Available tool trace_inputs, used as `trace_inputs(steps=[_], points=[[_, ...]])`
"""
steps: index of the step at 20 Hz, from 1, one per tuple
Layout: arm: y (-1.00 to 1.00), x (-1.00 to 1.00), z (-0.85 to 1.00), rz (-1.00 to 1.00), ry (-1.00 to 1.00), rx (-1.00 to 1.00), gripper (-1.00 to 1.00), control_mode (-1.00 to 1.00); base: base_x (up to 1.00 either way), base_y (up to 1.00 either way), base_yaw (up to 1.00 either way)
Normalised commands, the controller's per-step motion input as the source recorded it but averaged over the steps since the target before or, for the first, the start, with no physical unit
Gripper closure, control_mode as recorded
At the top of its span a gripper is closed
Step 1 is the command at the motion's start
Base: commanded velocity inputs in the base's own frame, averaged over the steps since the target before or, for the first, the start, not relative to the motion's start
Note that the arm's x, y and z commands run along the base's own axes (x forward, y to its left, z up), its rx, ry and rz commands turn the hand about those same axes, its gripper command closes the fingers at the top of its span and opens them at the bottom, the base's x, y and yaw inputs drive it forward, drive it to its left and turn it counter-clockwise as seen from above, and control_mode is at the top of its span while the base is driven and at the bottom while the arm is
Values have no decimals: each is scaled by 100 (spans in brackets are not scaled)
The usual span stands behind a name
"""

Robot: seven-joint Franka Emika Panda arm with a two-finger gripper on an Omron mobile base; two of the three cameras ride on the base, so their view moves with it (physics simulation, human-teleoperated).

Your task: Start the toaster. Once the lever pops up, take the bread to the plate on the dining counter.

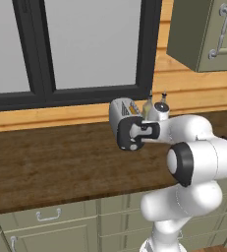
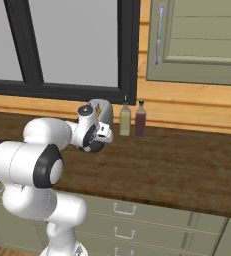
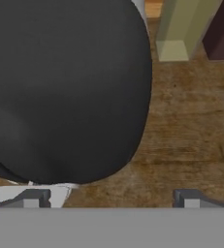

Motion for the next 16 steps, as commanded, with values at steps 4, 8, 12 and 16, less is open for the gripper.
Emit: trace_inputs(steps=[4,8,12,16], points=[[1,0,-18,0,0,0,-100,-100,0,0,0],[1,0,-7,0,0,0,-100,-100,0,0,0],[0,0,0,0,0,0,-100,-100,0,0,0],[0,0,8,0,0,0,-100,-100,0,0,0]])
